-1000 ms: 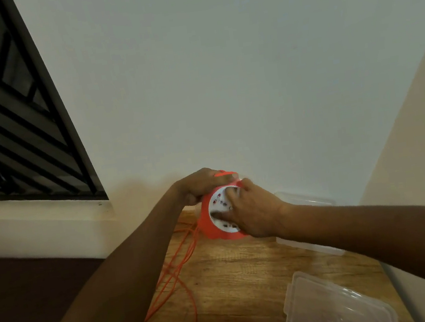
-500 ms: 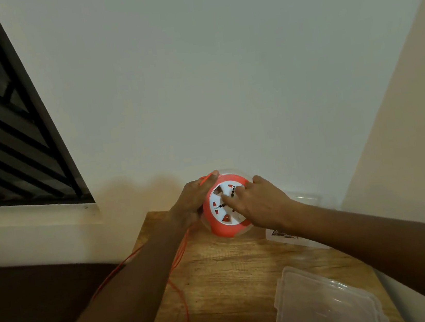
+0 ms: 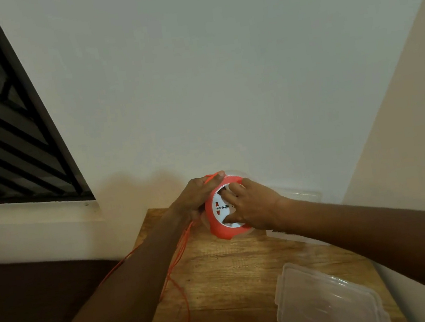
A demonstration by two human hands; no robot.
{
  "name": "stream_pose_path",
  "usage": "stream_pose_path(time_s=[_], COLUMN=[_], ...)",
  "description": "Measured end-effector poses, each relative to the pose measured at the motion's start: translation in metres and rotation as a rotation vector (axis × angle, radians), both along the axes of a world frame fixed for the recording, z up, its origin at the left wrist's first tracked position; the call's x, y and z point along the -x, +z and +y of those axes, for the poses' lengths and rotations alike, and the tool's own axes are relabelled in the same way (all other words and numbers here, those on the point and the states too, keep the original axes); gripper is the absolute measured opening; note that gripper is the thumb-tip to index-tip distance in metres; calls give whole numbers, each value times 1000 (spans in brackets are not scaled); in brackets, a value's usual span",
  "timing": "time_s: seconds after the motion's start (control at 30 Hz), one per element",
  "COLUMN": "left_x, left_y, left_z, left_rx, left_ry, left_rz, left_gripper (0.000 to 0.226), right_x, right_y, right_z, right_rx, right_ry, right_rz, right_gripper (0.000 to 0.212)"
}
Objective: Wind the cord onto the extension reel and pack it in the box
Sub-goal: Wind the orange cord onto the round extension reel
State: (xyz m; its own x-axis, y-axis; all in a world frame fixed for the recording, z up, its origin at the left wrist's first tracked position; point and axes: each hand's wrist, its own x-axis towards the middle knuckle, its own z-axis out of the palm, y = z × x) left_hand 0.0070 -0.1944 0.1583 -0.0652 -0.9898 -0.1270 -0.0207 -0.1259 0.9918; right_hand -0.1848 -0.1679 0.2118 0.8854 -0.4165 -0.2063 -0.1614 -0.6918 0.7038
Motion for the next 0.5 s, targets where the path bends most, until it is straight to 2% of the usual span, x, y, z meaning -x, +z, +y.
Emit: stream_pose_path(time_s=[0.1, 0.2, 0.4, 0.5], left_x=[-1, -1, 8, 15], left_y=[1, -1, 7, 8], left_z=[-2, -1, -3, -7], left_rx=[23, 34, 159, 162], left_ry=[-8, 10, 154, 225], left_rz=[-37, -12, -21, 38], left_gripper=[32, 34, 30, 30], right_x=[-6, -12, -6, -7], right_y=[-6, -4, -15, -18], right_z=[2, 3, -13, -15], right_rx=[56, 70, -91, -251], right_ry=[-38, -77, -240, -472], right_rz=[7, -86, -436, -807], right_gripper=[65, 60, 77, 72])
